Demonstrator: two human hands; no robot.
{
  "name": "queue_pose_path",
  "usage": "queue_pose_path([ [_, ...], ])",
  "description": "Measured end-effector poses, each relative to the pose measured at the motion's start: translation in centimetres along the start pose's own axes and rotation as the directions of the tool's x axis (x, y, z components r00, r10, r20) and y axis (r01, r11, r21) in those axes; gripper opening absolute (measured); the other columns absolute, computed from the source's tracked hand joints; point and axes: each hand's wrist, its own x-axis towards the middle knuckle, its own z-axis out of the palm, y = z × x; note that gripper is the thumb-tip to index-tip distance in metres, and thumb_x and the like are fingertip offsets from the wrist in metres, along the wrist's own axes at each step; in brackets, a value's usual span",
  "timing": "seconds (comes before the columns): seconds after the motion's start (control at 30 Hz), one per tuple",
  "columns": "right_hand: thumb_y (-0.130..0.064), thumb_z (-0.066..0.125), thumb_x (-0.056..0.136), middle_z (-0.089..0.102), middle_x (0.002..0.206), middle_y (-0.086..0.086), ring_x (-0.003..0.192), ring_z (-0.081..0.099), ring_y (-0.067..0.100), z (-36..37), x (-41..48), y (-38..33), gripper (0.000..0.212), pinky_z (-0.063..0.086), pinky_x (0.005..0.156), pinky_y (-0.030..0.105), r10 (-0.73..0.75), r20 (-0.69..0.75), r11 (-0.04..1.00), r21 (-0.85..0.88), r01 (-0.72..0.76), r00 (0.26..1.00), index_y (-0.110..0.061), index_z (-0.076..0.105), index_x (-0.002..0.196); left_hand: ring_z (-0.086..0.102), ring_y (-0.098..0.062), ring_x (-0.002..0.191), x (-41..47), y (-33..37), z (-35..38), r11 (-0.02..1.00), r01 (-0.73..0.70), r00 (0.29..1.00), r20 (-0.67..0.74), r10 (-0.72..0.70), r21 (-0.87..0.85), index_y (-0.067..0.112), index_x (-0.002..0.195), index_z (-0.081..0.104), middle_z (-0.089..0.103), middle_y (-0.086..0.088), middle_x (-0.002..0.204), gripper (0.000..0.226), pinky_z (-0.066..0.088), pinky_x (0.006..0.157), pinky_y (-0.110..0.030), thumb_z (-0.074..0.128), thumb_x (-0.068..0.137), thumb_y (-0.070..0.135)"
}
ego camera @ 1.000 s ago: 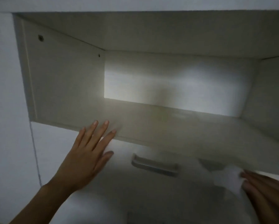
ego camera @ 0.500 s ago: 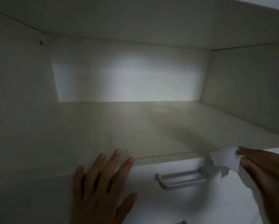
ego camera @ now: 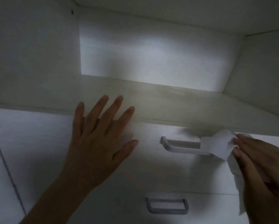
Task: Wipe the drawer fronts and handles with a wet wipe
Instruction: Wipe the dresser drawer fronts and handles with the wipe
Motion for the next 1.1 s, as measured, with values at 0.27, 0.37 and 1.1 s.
queue_pose_path([
  [0.27, -0.011, 0.067, 0.088, 0.067, 0.111, 0.008, 0.105, 0.062, 0.019, 3.4, -1.6, -2.0, 0.014, 0.043, 0.099, 0.023, -0.050, -0.256, 0.999, -0.007, 0.050, 0.965, -0.008, 0.072, 0.100, 0.043, -0.036, 0.121, 0.2, 0.0, 0.3, 0.995, 0.104, 0.993, 0.049, -0.104, 0.001, 0.011, 0.142, 0.049, 0.053, -0.017, 0.140, 0.066, 0.008, 0.117, -0.047, 0.018, 0.103, 0.055],
  [0.37, -0.021, 0.058, 0.093, 0.065, 0.115, 0.002, 0.112, 0.058, 0.012, 4.6, -2.2, -2.2, 0.021, 0.039, 0.104, 0.018, -0.033, -0.221, 0.998, 0.045, 0.043, 0.975, -0.009, 0.071, 0.105, 0.049, -0.041, 0.114, 0.1, 0.0, -0.2, 0.992, 0.121, 0.989, 0.088, -0.118, -0.033, 0.008, 0.140, 0.052, 0.058, -0.020, 0.127, 0.071, 0.015, 0.113, -0.055, 0.015, 0.102, 0.055],
  [1.1, -0.026, 0.055, 0.100, 0.063, 0.095, -0.007, 0.091, 0.059, 0.013, 7.5, -0.4, -1.0, 0.014, 0.036, 0.097, 0.015, -0.257, -0.323, 0.963, -0.001, 0.271, 0.911, -0.016, 0.064, 0.102, 0.047, -0.036, 0.113, 0.0, -0.2, 0.2, 0.990, 0.095, 0.995, 0.028, -0.093, -0.102, 0.007, 0.137, 0.054, 0.059, -0.019, 0.122, 0.068, 0.012, 0.113, -0.047, 0.015, 0.104, 0.051],
])
